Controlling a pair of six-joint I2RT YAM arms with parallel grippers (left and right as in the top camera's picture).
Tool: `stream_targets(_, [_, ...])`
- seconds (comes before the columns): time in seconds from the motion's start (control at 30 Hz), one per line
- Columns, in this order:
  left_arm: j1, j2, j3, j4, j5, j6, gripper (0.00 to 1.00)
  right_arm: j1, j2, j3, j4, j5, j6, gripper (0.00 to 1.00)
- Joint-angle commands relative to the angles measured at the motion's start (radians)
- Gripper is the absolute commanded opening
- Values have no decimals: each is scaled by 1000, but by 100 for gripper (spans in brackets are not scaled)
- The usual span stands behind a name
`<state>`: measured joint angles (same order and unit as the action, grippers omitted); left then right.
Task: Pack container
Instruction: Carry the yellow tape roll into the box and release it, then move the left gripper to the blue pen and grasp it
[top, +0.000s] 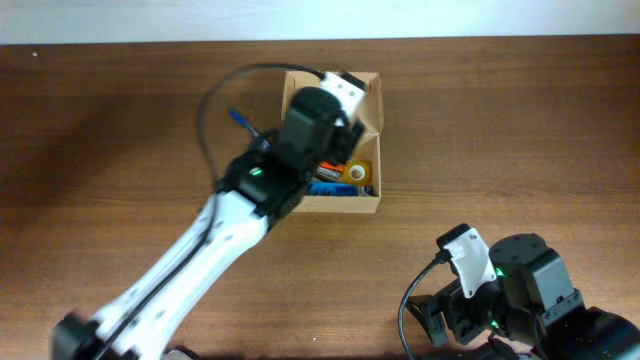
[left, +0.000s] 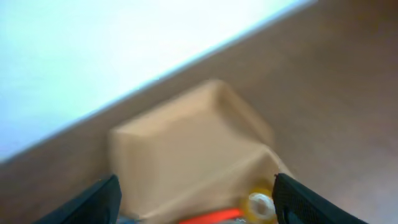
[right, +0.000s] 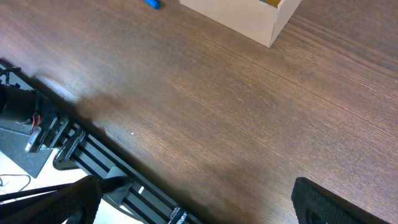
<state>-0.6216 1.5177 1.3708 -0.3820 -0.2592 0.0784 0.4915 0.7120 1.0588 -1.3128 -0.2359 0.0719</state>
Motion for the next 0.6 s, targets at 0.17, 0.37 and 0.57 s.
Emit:
stream_targets(0.17, [230,-47,6,-139,-141,-249,77,5,-4,13,2,2,0,99])
stream_targets(0.37, [394,66,6,-171,25,-400,100,5,-4,13,2,2,0,99])
stream_targets(0.57, [426,190,6,-167,140,-400,100,5,-4,13,2,2,0,99])
